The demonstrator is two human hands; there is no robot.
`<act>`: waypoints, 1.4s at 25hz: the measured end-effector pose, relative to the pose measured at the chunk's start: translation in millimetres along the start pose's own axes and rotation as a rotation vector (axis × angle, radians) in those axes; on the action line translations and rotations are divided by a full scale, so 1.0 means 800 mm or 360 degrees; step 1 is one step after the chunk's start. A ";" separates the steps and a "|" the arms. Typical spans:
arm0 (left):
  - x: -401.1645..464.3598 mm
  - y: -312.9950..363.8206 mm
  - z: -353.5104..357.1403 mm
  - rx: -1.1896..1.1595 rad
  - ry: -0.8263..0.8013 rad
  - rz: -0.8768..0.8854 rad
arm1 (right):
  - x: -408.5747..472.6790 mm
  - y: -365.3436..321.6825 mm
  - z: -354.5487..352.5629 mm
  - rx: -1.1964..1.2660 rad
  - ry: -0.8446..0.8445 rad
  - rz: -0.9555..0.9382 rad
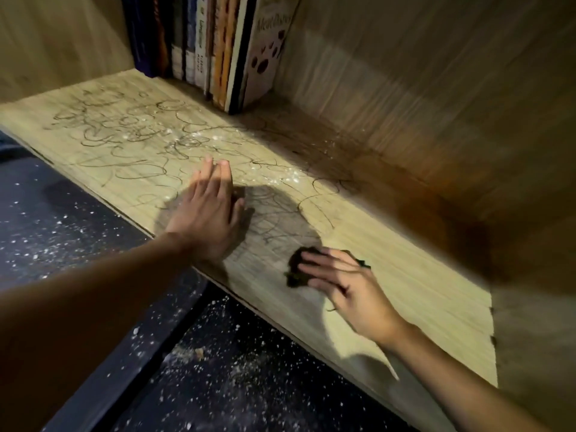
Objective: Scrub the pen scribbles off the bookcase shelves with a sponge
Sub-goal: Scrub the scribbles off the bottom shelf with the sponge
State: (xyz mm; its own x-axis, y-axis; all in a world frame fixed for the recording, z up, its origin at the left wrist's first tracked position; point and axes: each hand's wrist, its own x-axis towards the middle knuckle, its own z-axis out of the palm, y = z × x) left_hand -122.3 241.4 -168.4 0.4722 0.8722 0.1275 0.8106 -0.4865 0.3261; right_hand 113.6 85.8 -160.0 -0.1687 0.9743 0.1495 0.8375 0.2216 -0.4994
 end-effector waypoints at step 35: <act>0.005 -0.001 0.005 -0.0157 0.0083 0.0047 | 0.060 0.061 -0.063 -0.0356 -0.0526 0.0930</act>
State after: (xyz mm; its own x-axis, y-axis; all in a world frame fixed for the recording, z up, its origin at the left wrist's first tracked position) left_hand -119.6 244.8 -171.8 0.4745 0.8603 0.1863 0.7574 -0.5069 0.4116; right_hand 172.5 141.4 -134.0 0.2220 0.9004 -0.3741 0.9198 -0.3207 -0.2260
